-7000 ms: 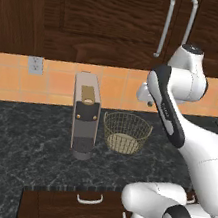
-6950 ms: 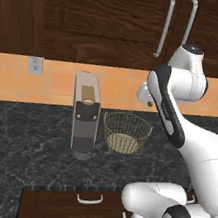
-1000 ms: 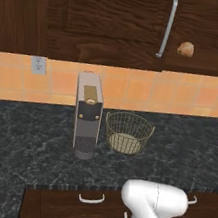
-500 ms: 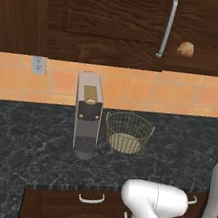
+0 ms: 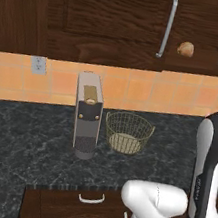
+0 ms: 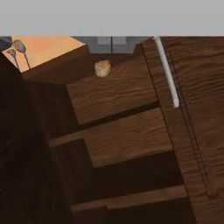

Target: Open the cabinet, pick up the bread from the cabinet and place it in the basket. Then move the basket to the dining counter.

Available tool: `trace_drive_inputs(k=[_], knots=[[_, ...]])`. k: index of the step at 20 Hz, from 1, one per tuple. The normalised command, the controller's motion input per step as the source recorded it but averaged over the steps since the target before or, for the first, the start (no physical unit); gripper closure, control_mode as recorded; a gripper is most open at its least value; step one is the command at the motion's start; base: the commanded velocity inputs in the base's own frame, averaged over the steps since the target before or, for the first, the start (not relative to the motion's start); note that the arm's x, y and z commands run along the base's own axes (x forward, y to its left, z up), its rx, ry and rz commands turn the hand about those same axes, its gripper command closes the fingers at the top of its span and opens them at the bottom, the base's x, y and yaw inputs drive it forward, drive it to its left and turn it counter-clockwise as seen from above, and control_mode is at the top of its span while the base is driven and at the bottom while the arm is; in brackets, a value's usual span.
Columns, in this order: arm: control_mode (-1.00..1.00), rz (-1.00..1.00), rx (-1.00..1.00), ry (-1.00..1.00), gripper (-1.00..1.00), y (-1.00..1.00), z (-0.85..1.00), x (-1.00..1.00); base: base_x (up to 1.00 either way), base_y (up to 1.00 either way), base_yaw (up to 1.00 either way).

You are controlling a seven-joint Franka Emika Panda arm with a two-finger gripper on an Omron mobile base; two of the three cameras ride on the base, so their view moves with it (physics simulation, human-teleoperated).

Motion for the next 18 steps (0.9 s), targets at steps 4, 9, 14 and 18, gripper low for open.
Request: trace_drive_inputs(k=[4, 9, 14, 18], knots=[[-1.00, 0.03, 0.00, 0.39, 1.00, -0.19, 0.10, 0.27, 0.00, 0.00, 0.00], [-1.00, 0.05, 0.00, 0.40, 1.00, -0.18, 0.01, 0.24, 0.00, 0.00, 0.00], [-1.00, 0.10, 0.00, 0.28, 1.00, 0.00, -0.38, 0.45, 0.00, 0.00, 0.00], [-1.00, 0.10, 0.00, 0.10, -1.00, -0.14, -0.40, 0.65, 0.00, 0.00, 0.00]])
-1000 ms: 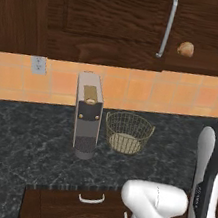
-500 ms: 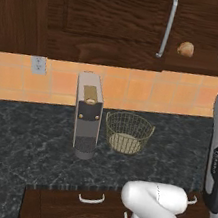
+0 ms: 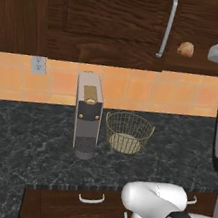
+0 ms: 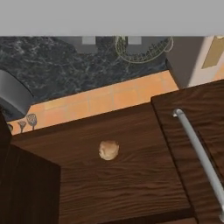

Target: Open the cabinet, pick up the bread from the cabinet and place it in the basket. Then move the basket to the dining counter.

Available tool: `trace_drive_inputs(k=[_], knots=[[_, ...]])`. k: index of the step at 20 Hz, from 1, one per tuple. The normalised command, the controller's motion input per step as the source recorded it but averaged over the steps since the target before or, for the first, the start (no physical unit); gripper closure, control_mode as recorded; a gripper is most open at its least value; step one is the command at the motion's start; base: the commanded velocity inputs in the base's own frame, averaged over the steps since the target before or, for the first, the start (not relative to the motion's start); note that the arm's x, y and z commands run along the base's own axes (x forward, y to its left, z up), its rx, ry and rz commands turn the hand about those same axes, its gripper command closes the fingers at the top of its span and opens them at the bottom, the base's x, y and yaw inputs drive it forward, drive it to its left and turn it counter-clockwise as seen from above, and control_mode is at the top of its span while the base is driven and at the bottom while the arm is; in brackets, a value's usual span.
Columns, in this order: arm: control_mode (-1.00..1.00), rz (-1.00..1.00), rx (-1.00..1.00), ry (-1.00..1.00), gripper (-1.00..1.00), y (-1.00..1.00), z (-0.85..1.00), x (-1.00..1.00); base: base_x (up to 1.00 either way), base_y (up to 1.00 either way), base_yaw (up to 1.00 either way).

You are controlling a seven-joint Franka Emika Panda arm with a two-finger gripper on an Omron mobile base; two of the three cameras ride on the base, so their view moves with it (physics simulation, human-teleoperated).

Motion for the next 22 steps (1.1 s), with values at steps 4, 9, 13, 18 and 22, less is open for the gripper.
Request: trace_drive_inputs(k=[4, 9, 13, 18, 22], knots=[[-1.00, 0.04, 0.00, 0.00, -1.00, -0.27, -0.14, 0.59, 0.00, 0.00, 0.00], [-1.00, 0.00, 0.00, 0.00, -1.00, -0.20, -0.08, 0.58, 0.00, 0.00, 0.00], [-1.00, 0.00, 0.00, -0.01, -1.00, -0.08, -0.09, 0.63, 0.00, 0.00, 0.00], [-1.00, 0.04, 0.05, 0.00, -1.00, -0.12, -0.10, 0.76, 0.00, 0.00, 0.00], [-1.00, 0.06, 0.06, 0.00, -1.00, -0.16, -0.13, 0.79, 0.00, 0.00, 0.00]])
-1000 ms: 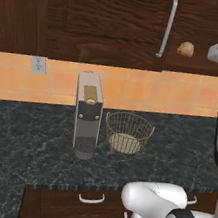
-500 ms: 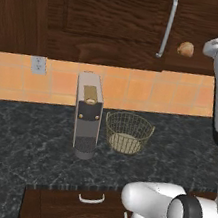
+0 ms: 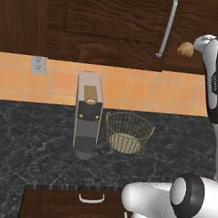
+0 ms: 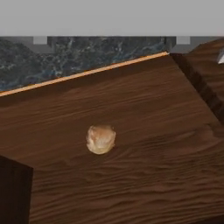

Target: Open the cabinet, pick up the bread from the cabinet and place it in the basket. Then move the basket to the dining counter.

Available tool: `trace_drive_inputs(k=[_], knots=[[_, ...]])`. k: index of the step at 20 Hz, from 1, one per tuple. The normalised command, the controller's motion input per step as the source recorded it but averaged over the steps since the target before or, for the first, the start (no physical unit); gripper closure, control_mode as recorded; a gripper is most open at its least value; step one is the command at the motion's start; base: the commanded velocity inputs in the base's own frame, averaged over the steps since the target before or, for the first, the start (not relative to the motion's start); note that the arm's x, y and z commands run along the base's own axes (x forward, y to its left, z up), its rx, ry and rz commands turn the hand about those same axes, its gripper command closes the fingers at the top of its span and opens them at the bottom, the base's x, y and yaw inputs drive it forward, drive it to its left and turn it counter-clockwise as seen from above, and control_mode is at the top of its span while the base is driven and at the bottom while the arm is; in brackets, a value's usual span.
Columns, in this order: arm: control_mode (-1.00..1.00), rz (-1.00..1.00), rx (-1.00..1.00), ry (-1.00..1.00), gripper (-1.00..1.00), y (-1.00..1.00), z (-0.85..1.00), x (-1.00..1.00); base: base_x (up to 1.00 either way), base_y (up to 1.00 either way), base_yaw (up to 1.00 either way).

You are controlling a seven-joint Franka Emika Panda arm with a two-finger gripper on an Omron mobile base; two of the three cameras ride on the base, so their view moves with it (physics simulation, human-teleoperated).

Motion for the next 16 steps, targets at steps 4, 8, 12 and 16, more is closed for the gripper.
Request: trace_drive_inputs(k=[4, 8, 12, 16], knots=[[-1.00, 0.02, 0.02, 0.00, -1.00, -0.18, -0.03, 0.78, 0.00, 0.00, 0.00], [-1.00, 0.00, 0.00, 0.00, -1.00, -0.01, -0.01, 0.79, 0.00, 0.00, 0.00], [-1.00, 0.00, 0.00, 0.01, -1.00, -0.11, -0.08, 0.70, 0.00, 0.00, 0.00], [-1.00, 0.00, 0.00, 0.00, -1.00, -0.24, -0.12, 0.61, 0.00, 0.00, 0.00]])
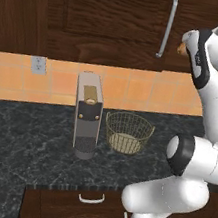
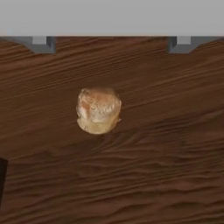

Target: Open the cabinet, pick up the bread from the cabinet and place it in the basket. Then move the basket to the dining counter.

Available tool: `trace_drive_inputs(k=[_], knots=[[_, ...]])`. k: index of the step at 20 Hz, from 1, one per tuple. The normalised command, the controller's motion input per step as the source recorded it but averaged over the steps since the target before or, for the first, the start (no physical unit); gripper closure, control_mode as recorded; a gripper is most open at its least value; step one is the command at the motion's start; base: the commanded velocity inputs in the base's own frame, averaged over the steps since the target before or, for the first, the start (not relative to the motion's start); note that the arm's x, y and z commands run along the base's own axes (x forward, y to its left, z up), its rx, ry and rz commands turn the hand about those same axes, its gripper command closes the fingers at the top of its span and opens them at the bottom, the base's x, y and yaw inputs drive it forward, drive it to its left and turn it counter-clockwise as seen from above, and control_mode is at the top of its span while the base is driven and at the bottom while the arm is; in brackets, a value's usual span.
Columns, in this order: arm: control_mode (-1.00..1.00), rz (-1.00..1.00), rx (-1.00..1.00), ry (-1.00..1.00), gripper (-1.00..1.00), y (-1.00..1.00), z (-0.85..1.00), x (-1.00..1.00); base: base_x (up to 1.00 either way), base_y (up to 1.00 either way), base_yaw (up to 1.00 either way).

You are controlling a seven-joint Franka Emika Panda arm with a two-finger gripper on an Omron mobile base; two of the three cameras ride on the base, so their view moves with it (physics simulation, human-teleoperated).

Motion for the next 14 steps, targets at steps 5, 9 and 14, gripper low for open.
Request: trace_drive_inputs(k=[5, 9, 14], knots=[[-1.00, 0.00, 0.00, 0.03, -1.00, -0.21, -0.12, 0.62, 0.00, 0.00, 0.00], [-1.00, 0.00, 0.00, 0.05, -1.00, -0.17, -0.03, 0.58, 0.00, 0.00, 0.00], [-1.00, 0.02, 0.00, 0.06, -1.00, -0.07, -0.05, 0.57, 0.00, 0.00, 0.00]])
